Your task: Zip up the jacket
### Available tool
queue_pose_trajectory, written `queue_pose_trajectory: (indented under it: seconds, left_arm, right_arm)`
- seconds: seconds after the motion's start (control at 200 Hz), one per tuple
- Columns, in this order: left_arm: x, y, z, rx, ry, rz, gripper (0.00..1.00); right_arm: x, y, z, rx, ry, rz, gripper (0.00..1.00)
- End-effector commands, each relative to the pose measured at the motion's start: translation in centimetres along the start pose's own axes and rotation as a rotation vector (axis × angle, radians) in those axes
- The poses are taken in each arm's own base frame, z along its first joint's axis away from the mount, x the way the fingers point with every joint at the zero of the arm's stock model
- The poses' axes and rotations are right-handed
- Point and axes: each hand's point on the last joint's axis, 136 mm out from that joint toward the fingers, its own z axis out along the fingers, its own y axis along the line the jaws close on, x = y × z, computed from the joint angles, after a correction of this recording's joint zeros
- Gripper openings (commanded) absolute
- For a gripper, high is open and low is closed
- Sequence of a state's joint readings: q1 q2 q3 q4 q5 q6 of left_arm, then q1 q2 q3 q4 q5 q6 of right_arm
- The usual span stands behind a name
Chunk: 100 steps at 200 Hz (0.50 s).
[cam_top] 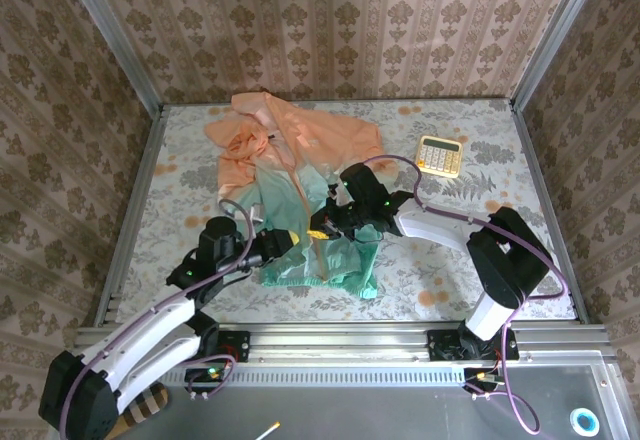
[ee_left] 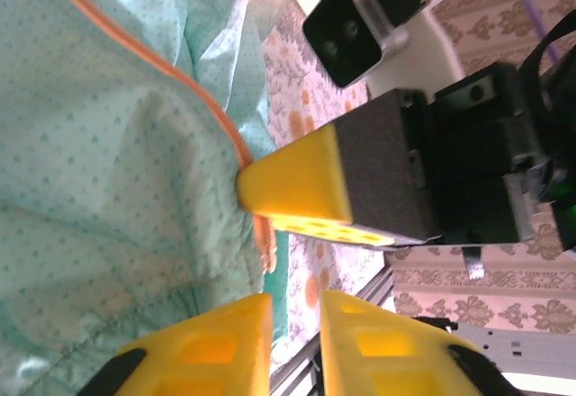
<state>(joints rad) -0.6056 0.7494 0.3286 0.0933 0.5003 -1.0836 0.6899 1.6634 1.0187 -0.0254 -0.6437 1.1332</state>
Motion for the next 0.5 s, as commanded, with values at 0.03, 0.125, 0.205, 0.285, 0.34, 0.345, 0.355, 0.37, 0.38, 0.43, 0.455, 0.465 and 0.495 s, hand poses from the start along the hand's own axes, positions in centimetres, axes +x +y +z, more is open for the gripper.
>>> queue_pose_trajectory:
  seconds: [0.03, 0.125, 0.205, 0.285, 0.34, 0.345, 0.355, 0.37, 0.38, 0.43, 0.455, 0.465, 0.495]
  left_arm:
    - [0.2, -0.1, 0.8, 0.0, 0.009, 0.001, 0.16]
    - [0.3, -0.3, 1.4, 0.018, 0.014, -0.003, 0.16]
    - [0.4, -0.3, 1.7, 0.016, 0.016, -0.003, 0.16]
    - [0.4, -0.1, 1.7, 0.013, 0.009, -0.005, 0.16]
    - [0.4, 0.2, 1.7, 0.007, 0.003, -0.008, 0.18]
    - [0.3, 0.2, 1.7, 0.006, 0.002, -0.008, 0.18]
    - [0.3, 0.2, 1.7, 0.005, 0.001, -0.01, 0.19]
    - [0.3, 0.3, 1.7, 0.004, -0.001, -0.01, 0.19]
    - [0.3, 0.3, 1.7, 0.004, -0.002, -0.011, 0.2]
    - [0.3, 0.6, 1.7, -0.001, -0.006, -0.017, 0.23]
    - [0.4, 0.7, 1.7, -0.003, -0.006, -0.02, 0.23]
    - [0.4, 0.7, 1.7, -0.005, -0.007, -0.022, 0.24]
    - [0.4, 0.9, 1.7, -0.01, -0.007, -0.026, 0.25]
  right_arm:
    - [0.5, 1.2, -0.9, -0.028, -0.007, -0.002, 0.0]
    - [0.7, 1.3, -1.0, -0.03, -0.003, -0.002, 0.0]
    - [0.8, 1.3, -1.0, -0.03, -0.001, 0.002, 0.0]
    - [0.9, 1.4, -1.0, -0.032, 0.003, 0.004, 0.0]
    - [1.0, 1.4, -0.9, -0.034, 0.005, 0.005, 0.0]
    - [1.0, 1.4, -0.9, -0.034, 0.005, 0.005, 0.0]
    - [1.0, 1.4, -1.0, -0.035, 0.005, 0.006, 0.0]
    - [1.0, 1.3, -0.9, -0.032, 0.006, 0.008, 0.0]
    - [1.0, 1.3, -0.9, -0.033, 0.006, 0.009, 0.0]
    - [1.1, 1.4, -0.8, -0.035, 0.007, 0.009, 0.0]
    - [1.0, 1.4, -0.8, -0.036, 0.006, 0.011, 0.0]
    - [1.0, 1.4, -0.8, -0.037, 0.006, 0.011, 0.0]
    - [1.0, 1.5, -0.8, -0.039, 0.006, 0.012, 0.0]
